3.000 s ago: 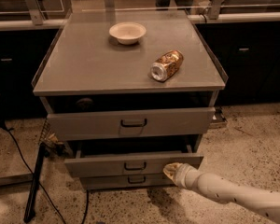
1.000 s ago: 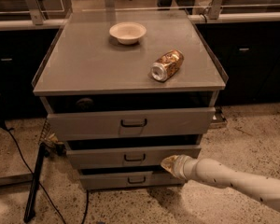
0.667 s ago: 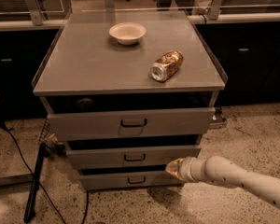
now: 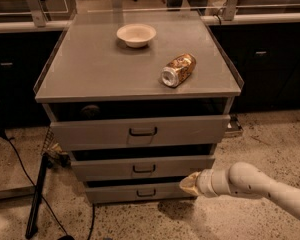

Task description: Close middle drawer

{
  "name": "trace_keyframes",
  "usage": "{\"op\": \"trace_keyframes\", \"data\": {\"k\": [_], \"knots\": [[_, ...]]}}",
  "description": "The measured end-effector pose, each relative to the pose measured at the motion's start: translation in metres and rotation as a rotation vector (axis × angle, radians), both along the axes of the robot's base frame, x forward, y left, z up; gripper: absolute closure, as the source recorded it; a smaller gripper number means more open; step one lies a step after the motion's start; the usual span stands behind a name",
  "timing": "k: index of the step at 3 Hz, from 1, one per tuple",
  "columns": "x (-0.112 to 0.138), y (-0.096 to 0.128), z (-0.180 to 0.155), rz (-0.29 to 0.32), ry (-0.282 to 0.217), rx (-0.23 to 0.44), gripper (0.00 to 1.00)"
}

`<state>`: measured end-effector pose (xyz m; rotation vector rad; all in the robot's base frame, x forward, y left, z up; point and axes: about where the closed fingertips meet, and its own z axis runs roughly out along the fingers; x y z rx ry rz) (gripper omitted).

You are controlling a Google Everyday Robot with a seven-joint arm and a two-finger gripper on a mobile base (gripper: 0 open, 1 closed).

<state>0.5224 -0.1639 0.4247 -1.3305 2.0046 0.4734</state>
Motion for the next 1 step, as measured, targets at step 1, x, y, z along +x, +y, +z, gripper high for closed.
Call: {"op": "trace_keyframes", "data": {"k": [1], "knots": [[-0.0003, 0.0006, -0.0006, 0.0, 0.0, 0.0, 0.58]]}}
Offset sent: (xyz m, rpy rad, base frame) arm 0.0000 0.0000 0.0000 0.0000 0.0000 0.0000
